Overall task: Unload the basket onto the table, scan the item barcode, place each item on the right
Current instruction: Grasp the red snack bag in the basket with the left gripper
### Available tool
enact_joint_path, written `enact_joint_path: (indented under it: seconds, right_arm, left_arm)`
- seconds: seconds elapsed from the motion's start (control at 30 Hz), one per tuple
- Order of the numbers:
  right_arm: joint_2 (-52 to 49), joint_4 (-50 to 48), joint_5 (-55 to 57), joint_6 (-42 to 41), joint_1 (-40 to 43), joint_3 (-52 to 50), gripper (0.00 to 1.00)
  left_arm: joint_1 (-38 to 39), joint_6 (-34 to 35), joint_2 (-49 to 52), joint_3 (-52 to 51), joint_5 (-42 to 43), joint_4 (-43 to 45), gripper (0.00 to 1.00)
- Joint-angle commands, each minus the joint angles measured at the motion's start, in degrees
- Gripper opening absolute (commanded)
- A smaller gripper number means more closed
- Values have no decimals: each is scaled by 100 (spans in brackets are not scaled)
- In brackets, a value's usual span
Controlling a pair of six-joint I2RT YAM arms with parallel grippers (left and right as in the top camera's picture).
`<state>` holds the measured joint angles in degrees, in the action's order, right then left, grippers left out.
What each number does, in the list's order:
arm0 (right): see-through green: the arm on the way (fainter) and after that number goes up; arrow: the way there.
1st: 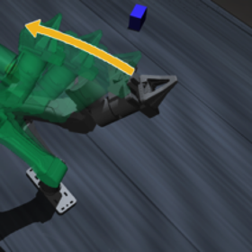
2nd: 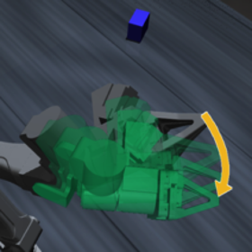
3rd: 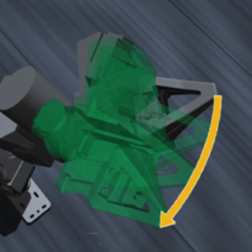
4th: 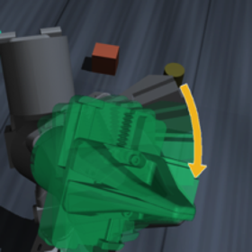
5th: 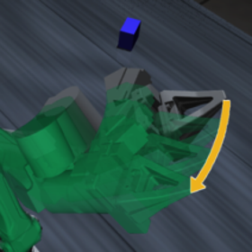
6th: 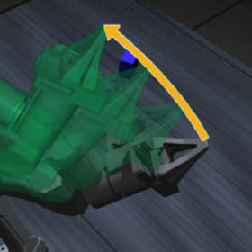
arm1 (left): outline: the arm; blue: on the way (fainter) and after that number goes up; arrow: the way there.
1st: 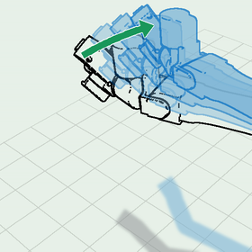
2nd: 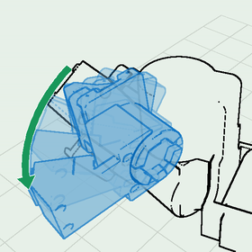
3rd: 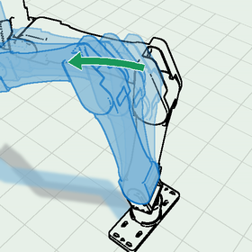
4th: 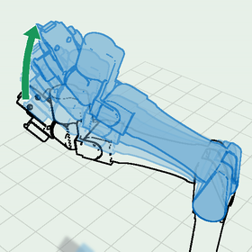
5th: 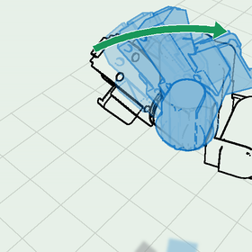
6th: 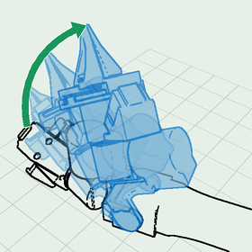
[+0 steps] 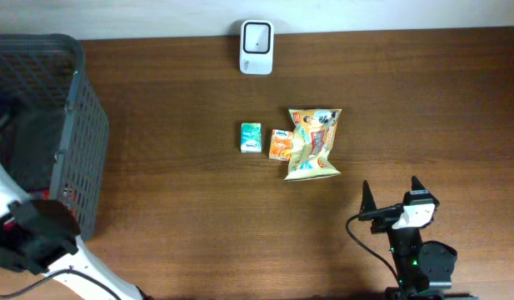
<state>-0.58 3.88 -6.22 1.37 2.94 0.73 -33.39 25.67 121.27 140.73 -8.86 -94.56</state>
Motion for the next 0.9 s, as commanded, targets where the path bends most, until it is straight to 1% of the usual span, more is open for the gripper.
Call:
enact_joint_path:
  seconds: [0.0, 0.07, 0.1, 0.17, 0.27, 0.3, 0.33, 0.37, 0.4, 0.43, 0.47, 0.5, 0.53, 0.57, 0.6, 0.63, 0.67, 0.7, 0.73, 0.77, 0.8, 0.83, 0.87]
  right_arm:
    - [39, 22, 28, -13, -31, -42, 98]
    - [39, 24, 28, -13, -31, -42, 98]
    - [39, 24, 28, -13, -31, -42, 98]
    - [39, 22, 28, -13, -31, -42, 98]
    - [39, 22, 28, -13, -31, -42, 98]
    - [39, 24, 28, -13, -31, -42, 98]
    - [39, 22, 28, -13, -31, -42, 98]
    - [39, 24, 28, -13, -31, -42, 98]
    - [39, 22, 28, -13, -31, -42, 98]
    - [39, 24, 28, -13, -31, -42, 98]
    - [39, 24, 28, -13, -31, -42, 98]
    - [39, 22, 28, -13, -31, -42, 98]
    - [39, 24, 28, -13, -31, -42, 98]
    - [39, 22, 28, -13, -31, -42, 98]
    - [39, 22, 28, -13, -31, -42, 98]
    - [39, 22, 28, -13, -31, -42, 99]
    - [39, 24, 28, -13, -31, -42, 98]
    - [39, 22, 28, -13, -31, -42, 98]
    - [39, 24, 28, -13, -31, -42, 99]
    - [39, 24, 28, -13, -31, -42, 98]
    - [39, 22, 28, -13, -31, -42, 98]
    - [39, 22, 28, -13, -31, -42, 98]
    - [39, 22, 28, -13, -31, -42, 98]
  left_arm:
    - [-170, 603, 11, -1633, -170, 693, 99]
    - [-249, 737, 11, -2472, -175, 1147, 99]
    - [-286, 953, 11, -2907, -264, 1460, 99]
    - [-291, 1357, 11, -3543, -778, 1915, 100]
    - [-291, 1355, 11, -4299, -811, 2632, 100]
    - [-291, 1355, 11, -4454, -811, 2741, 98]
    - [-291, 1355, 11, -4680, -813, 2848, 92]
    - [-291, 1355, 11, -4813, -876, 2914, 89]
    - [-291, 1355, 11, -4942, -1080, 2924, 84]
    - [-293, 1355, 11, -5077, -1370, 2916, 61]
    - [-308, 1353, 11, -5115, -1493, 2896, 45]
    - [-328, 1353, 9, -5112, -1495, 2889, 26]
    - [-332, 1353, 9, -5042, -1491, 2848, 15]
    - [-332, 1353, 9, -4937, -1410, 2798, 11]
    - [-332, 1353, -4, -4533, -1139, 2540, 0]
    - [-330, 1353, -13, -4135, -1043, 2288, 0]
    - [-317, 1353, -22, -3377, -822, 1784, 0]
    - [-315, 1353, -48, -2518, -452, 1185, 0]
    - [-315, 1353, -105, -1757, -105, 772, 0]
    - [-315, 1349, -168, -1178, 179, 525, 0]
    - [-315, 1172, -289, -483, 664, 341, 0]
    - [-310, 761, -474, 157, 1311, 337, 0]
    - [-286, 546, -669, 610, 1961, 339, 0]
